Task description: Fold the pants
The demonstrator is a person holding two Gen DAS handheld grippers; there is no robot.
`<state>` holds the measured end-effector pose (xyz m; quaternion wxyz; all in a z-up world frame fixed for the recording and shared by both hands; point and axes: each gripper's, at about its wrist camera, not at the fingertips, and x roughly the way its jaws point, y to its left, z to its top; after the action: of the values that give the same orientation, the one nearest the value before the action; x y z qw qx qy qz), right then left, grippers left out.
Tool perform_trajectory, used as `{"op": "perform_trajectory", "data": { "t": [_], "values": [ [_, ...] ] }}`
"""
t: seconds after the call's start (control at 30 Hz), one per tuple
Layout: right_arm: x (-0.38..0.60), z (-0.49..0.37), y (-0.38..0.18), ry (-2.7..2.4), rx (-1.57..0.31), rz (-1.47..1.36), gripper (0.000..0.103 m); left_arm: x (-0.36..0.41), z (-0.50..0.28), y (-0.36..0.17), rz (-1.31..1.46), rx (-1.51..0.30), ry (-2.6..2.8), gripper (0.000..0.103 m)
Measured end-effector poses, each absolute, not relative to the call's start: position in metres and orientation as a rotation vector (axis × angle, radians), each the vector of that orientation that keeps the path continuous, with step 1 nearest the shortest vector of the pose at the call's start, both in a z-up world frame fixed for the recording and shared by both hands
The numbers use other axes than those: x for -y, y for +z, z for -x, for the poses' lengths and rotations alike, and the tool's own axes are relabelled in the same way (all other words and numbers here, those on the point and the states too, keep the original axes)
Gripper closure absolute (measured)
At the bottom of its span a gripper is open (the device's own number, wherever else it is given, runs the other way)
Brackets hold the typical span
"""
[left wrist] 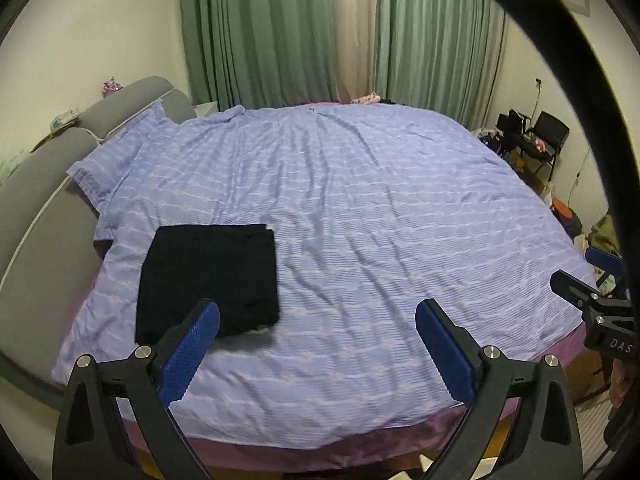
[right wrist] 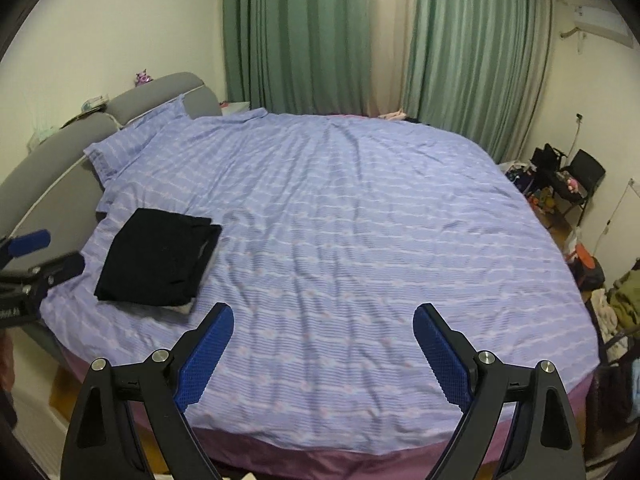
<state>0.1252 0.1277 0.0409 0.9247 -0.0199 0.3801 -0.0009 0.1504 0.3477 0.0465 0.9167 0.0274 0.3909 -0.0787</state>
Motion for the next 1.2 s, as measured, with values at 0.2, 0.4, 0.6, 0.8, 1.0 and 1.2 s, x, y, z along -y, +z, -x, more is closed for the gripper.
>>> {"op": "perform_trajectory", "data": {
  "t": [0.2,0.4,0.6,0.8,1.0,1.2],
  "values": [
    [-0.087,-0.096,0.052,0.010,-0.754,0.037,0.011,-0.307,-0.116,0.056,0.002,-0.775,-0.134,0.003],
    [-0.063,-0.075,0.059,0.004,-0.732,0.015,0.011,-0.277,-0.098,0.067,-0.036,-0.749,-0.125,0.003],
    [-0.045,-0.056,0.062,-0.020,-0.720,-0.008,0.011,-0.256,-0.084,0.074,-0.055,-0.731,-0.145,0.003],
    [-0.035,-0.046,0.066,-0.030,-0.712,-0.017,0.011,-0.245,-0.074,0.076,-0.058,-0.721,-0.147,0.000],
    [-0.033,-0.042,0.070,-0.035,-0.706,-0.021,0.011,-0.245,-0.073,0.077,-0.059,-0.714,-0.143,0.000],
    [-0.032,-0.039,0.075,-0.036,-0.694,-0.016,0.011,-0.243,-0.072,0.076,-0.070,-0.704,-0.122,0.000]
  ]
}}
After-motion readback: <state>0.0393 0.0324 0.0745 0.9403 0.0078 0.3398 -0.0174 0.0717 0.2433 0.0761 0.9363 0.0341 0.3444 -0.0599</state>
